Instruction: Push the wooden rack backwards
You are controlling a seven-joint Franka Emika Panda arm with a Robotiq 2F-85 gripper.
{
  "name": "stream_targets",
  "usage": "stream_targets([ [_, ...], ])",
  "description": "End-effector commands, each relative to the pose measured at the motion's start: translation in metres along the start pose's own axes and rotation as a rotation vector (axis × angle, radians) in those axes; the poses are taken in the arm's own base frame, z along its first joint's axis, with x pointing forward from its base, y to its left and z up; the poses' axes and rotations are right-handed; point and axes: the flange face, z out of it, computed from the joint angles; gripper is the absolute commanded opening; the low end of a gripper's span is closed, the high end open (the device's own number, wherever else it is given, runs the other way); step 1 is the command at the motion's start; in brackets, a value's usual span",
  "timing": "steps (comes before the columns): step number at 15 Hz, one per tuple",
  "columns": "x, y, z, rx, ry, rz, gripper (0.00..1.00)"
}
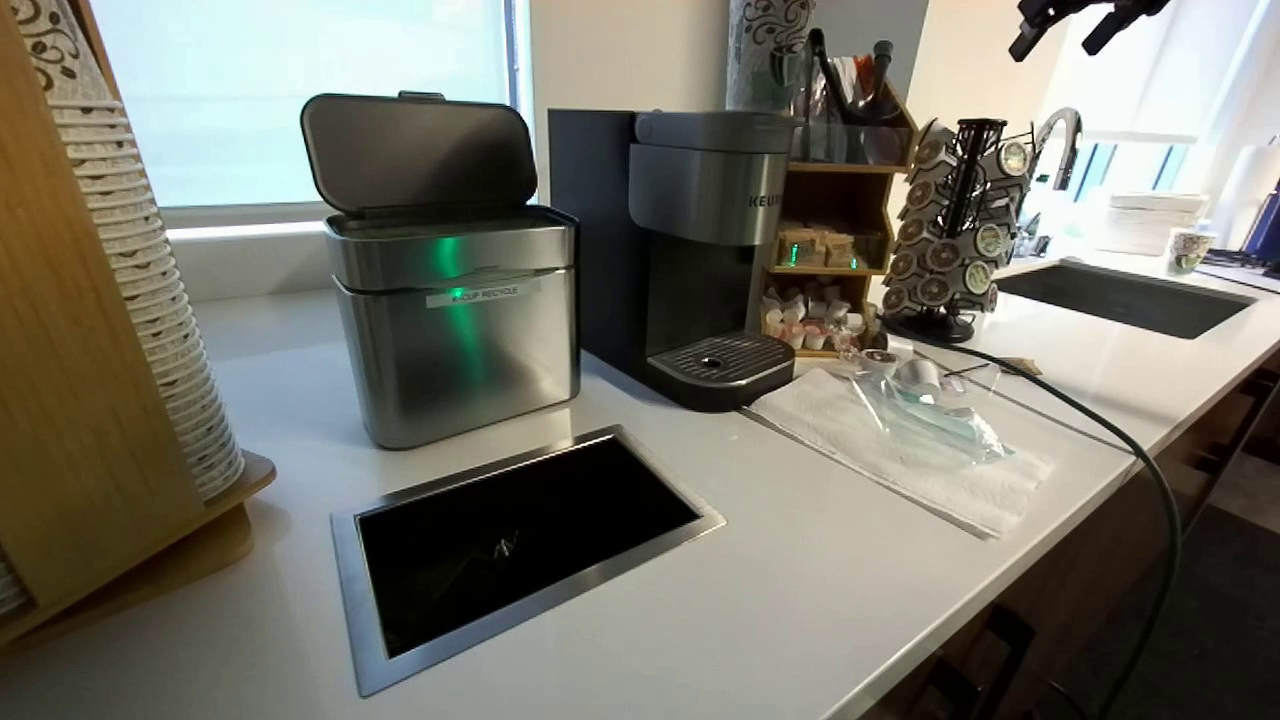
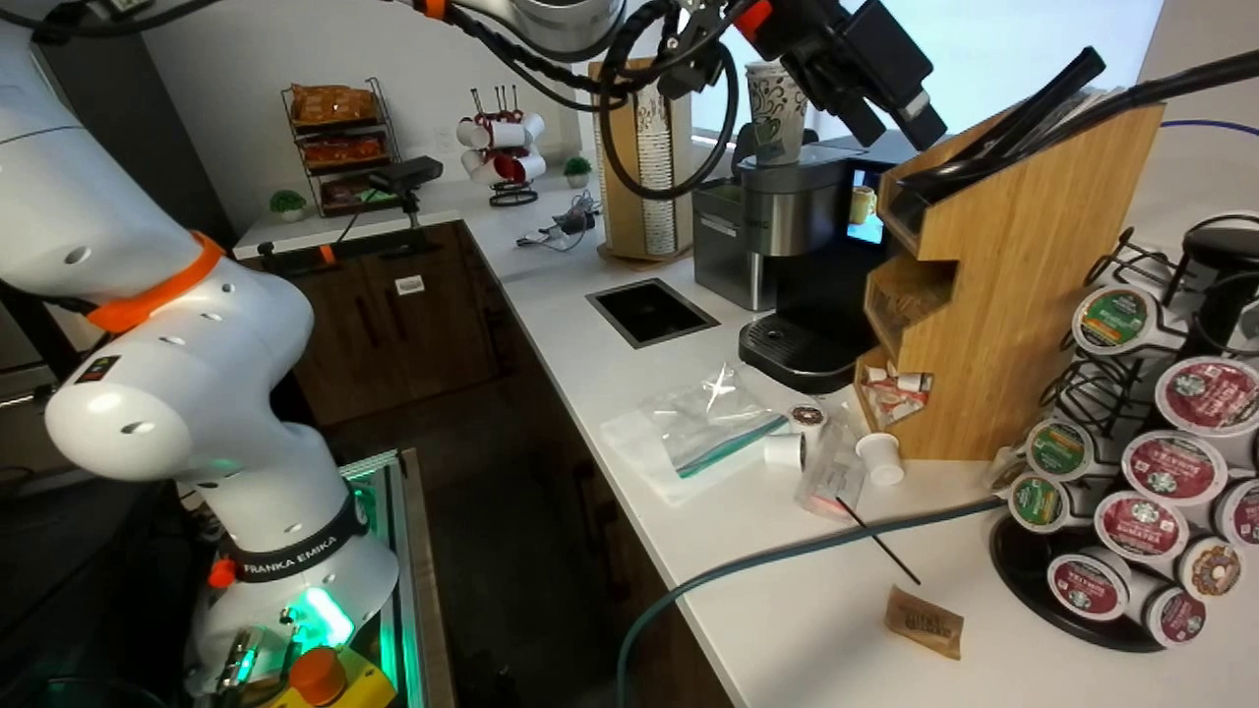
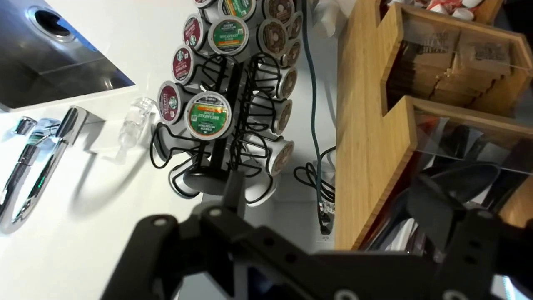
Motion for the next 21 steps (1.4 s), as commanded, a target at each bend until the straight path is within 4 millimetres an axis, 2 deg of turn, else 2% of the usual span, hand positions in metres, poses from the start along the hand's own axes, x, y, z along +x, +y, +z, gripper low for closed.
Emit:
stream_targets([
  [1, 0.005, 0.004, 0.020, -0.005, -0.016, 0.093, 1.00],
  [7, 0.022, 0.002, 0.067, 0.050, -0.072, 0.194, 1.00],
  [10, 0.027, -0.002, 0.082, 0.068, -0.096, 0.215, 1.00],
  [14, 0.028, -0.010, 0.094, 0.088, -0.111, 0.225, 1.00],
  [21, 0.030, -0.021, 0.102, 0.116, -0.118, 0.240, 1.00],
])
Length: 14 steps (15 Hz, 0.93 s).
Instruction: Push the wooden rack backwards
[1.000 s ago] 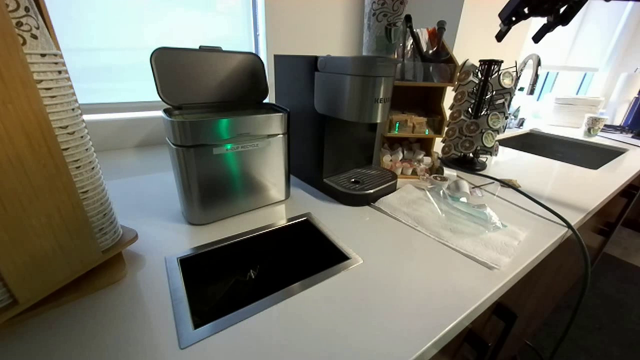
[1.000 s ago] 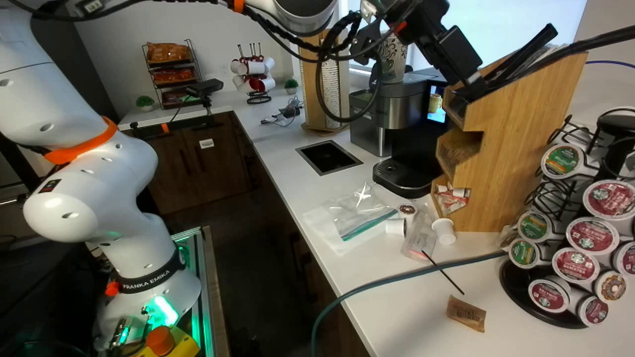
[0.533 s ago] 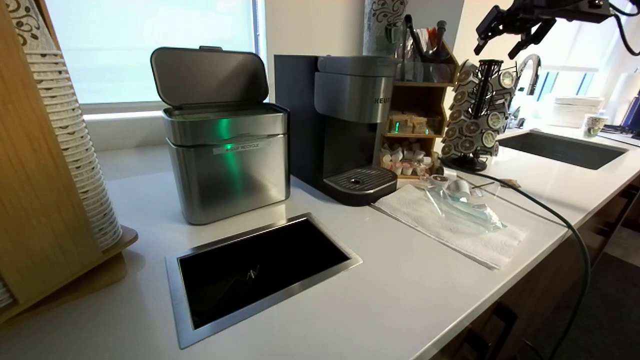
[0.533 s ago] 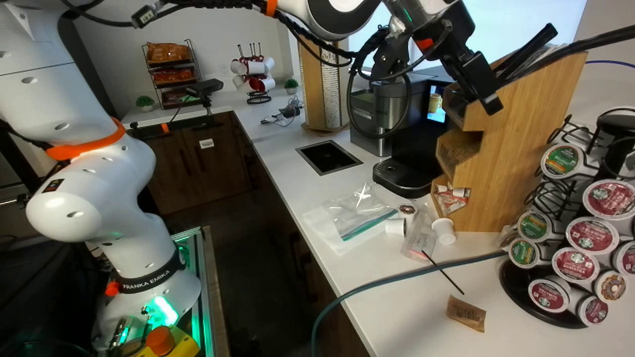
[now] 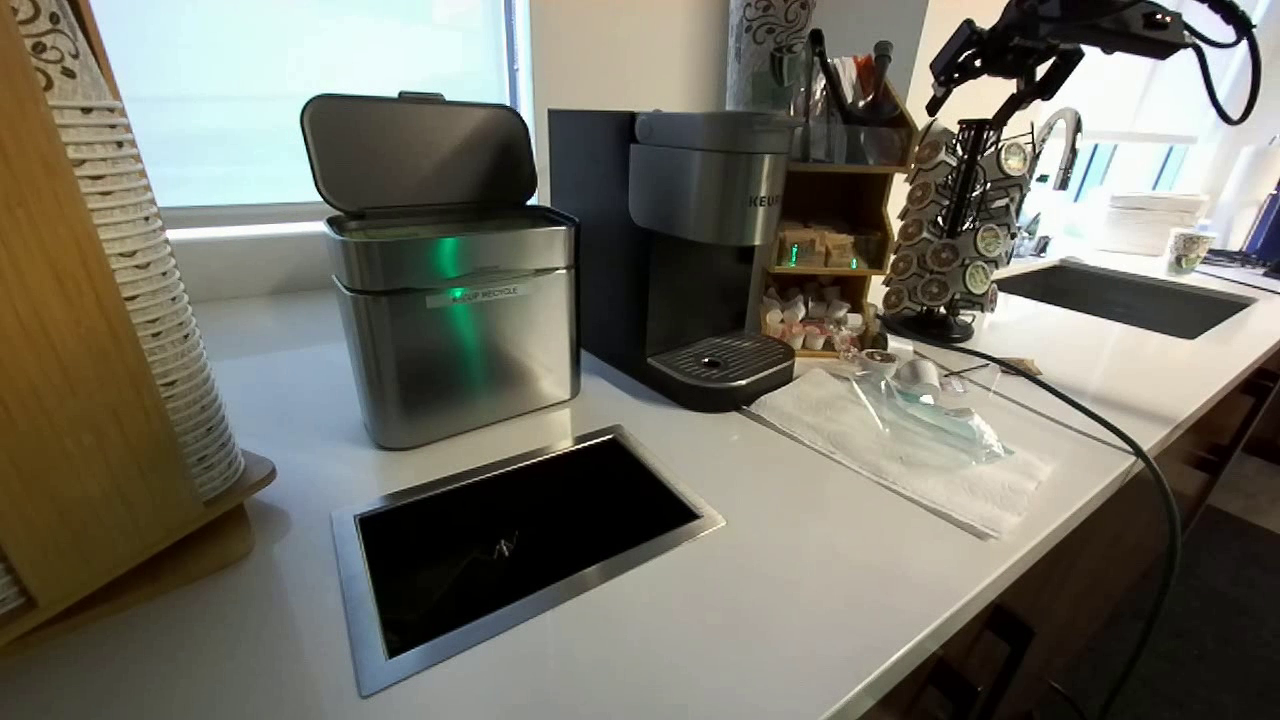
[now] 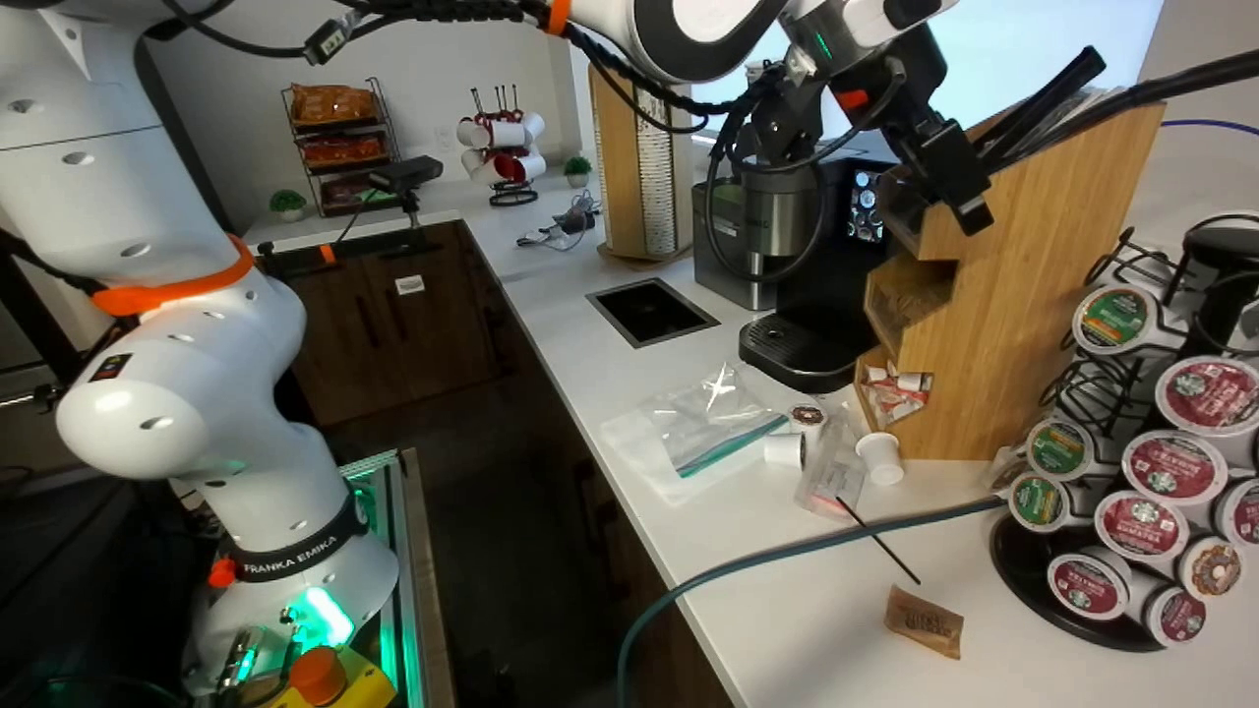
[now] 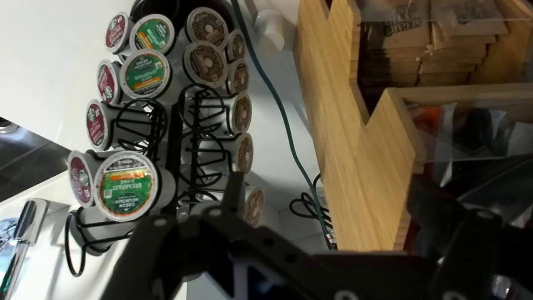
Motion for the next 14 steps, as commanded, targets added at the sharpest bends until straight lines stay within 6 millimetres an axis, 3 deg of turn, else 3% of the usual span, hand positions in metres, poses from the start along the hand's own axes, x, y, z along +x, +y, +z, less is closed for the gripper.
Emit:
stream_targets([
  [1, 0.003, -0.002, 0.006, 0.013, -0.013, 0.007, 1.00],
  [14, 0.008, -0.013, 0.016, 0.037, -0.007, 0.002, 1.00],
])
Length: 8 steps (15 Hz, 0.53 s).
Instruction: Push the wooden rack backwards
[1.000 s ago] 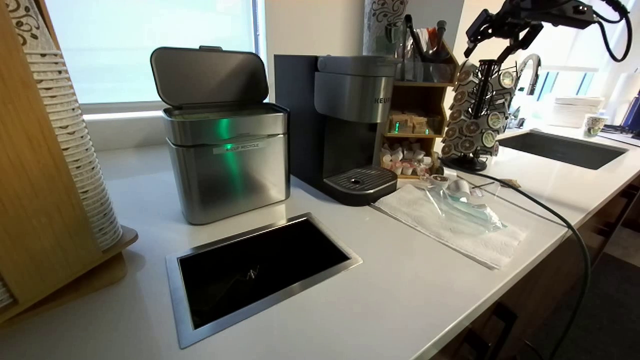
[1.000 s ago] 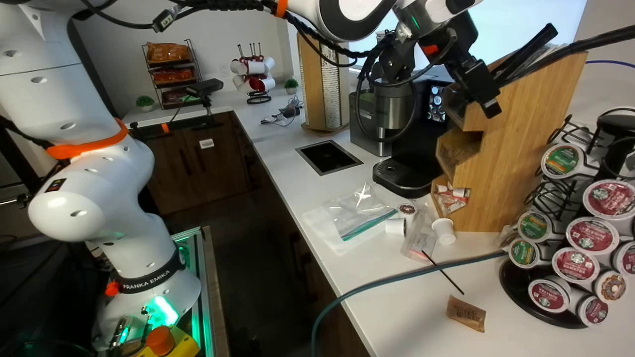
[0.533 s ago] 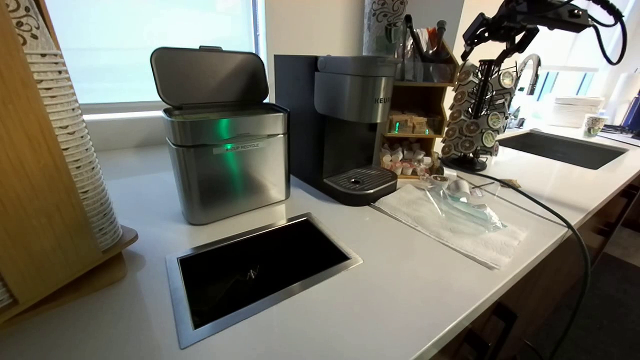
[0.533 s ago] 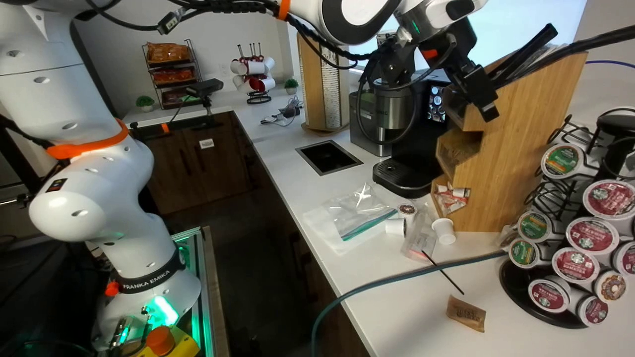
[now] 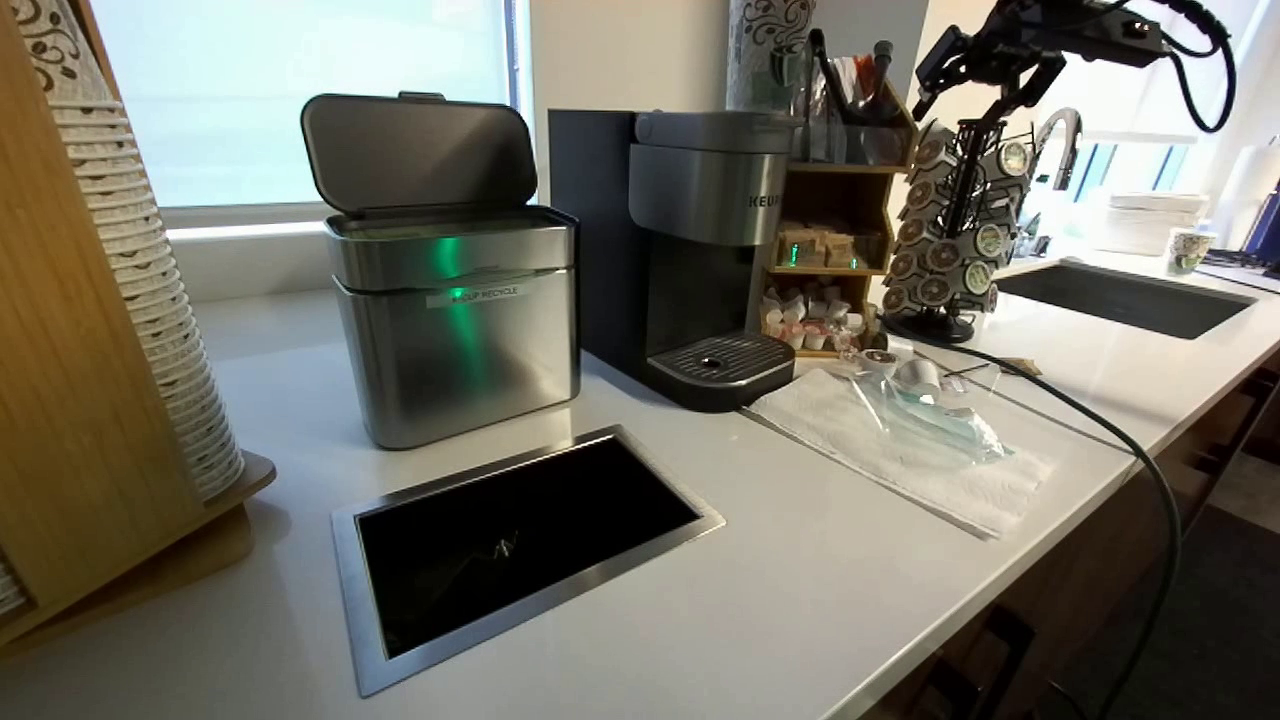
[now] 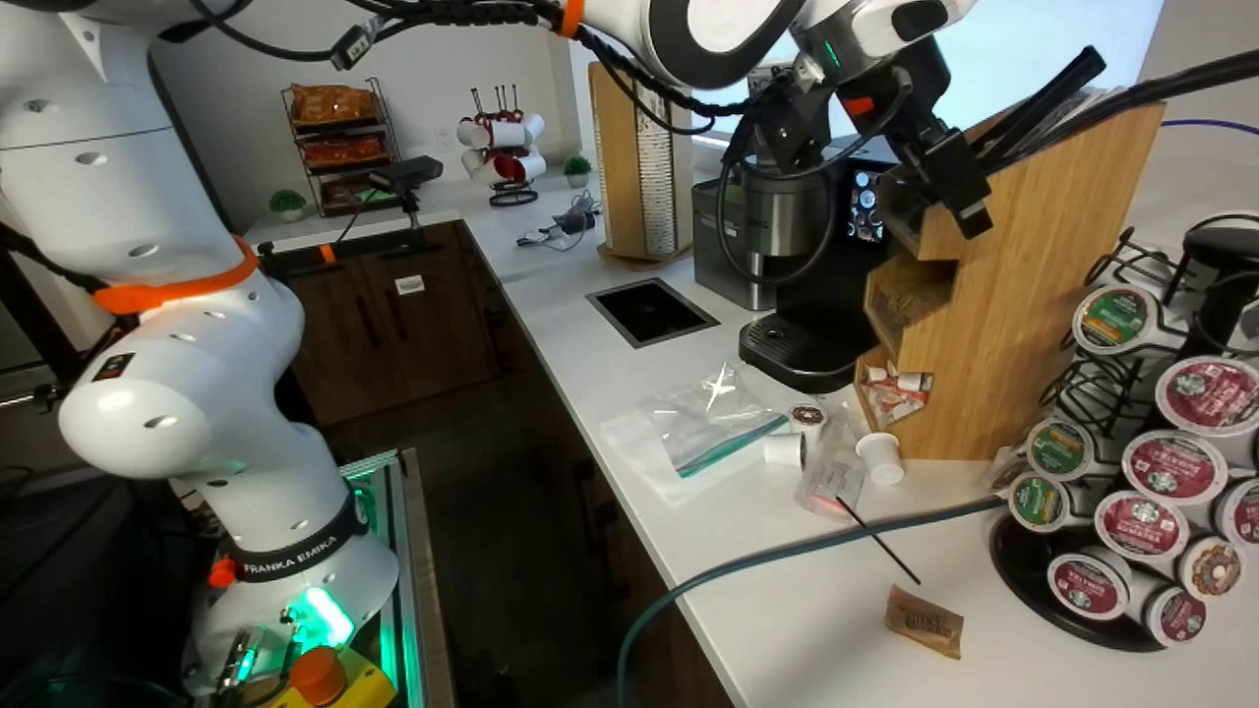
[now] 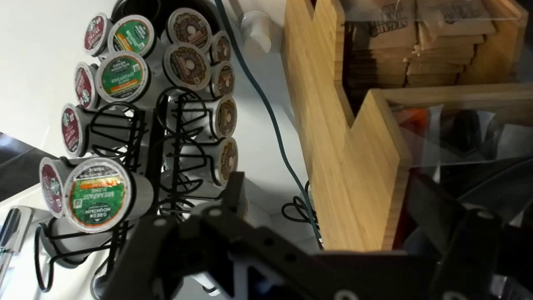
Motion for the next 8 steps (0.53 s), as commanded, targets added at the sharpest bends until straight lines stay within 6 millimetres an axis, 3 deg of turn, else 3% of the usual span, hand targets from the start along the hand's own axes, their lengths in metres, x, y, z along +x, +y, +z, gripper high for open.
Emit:
stream_targets([
  [1, 0.005, -0.004, 0.007, 0.018, 0.001, -0.003, 1.00],
  [5, 0.006, -0.006, 0.014, 0.010, -0.001, -0.007, 1.00],
  [6, 0.007, -0.007, 0.016, 0.009, 0.001, -0.008, 0.85],
  [8, 0.008, -0.008, 0.018, 0.008, 0.005, -0.009, 0.68],
])
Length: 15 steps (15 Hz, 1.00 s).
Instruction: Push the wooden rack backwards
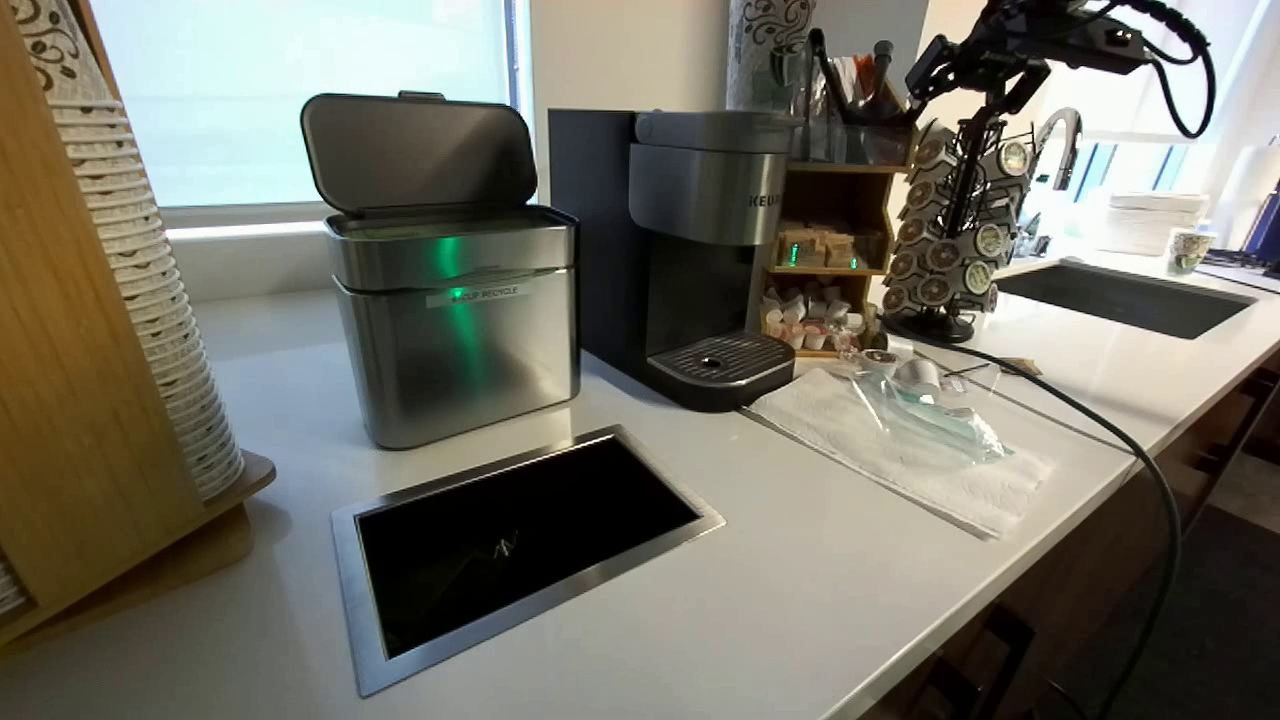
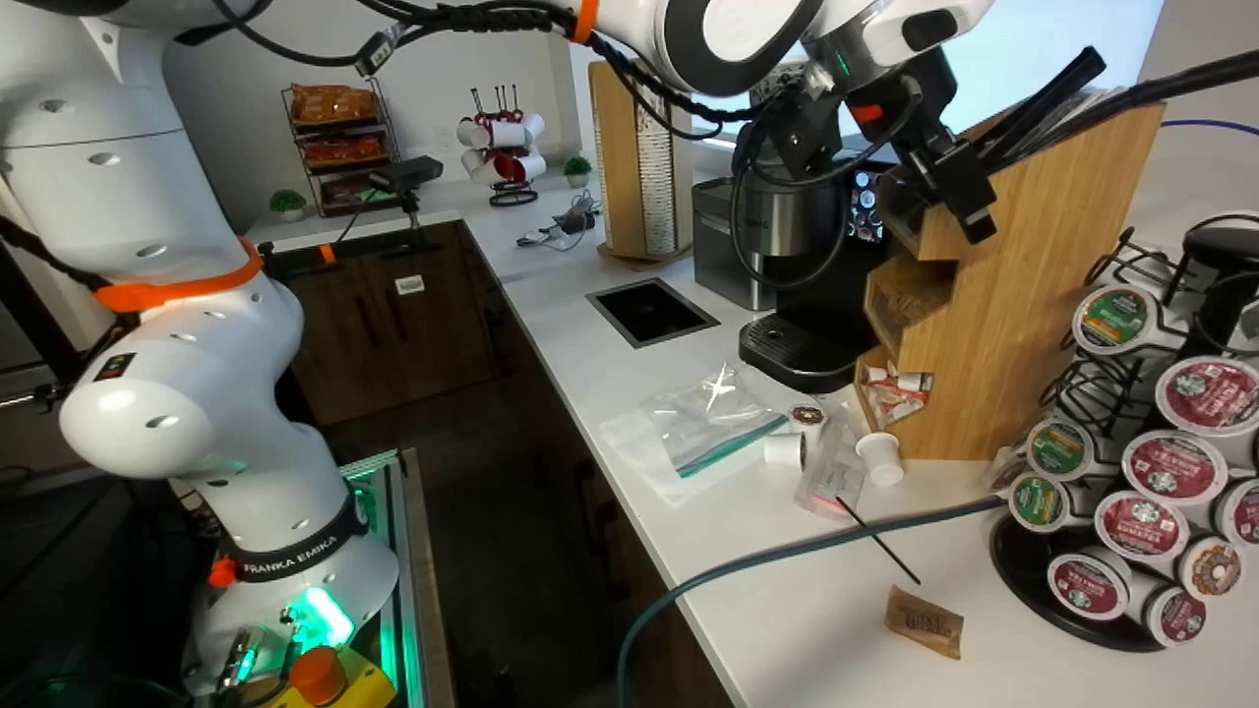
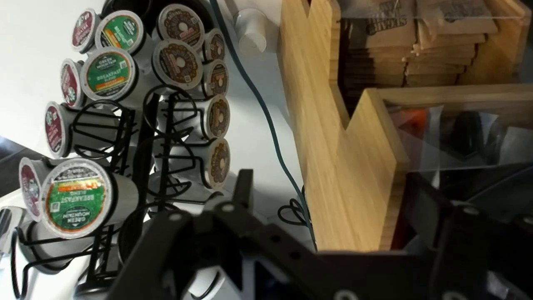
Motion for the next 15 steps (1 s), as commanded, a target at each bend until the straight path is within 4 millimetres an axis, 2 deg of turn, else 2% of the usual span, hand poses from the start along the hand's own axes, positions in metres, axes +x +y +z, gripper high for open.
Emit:
stream_targets([
  [1, 0.005, -0.003, 0.007, 0.008, 0.011, -0.001, 0.58],
  [6, 0.007, -0.008, 0.007, 0.010, 0.020, -0.011, 0.19],
  [9, 0.008, -0.010, 0.007, 0.012, 0.030, -0.014, 0.01],
  [15, 0.019, -0.001, 0.011, -0.007, 0.081, -0.057, 0.03],
])
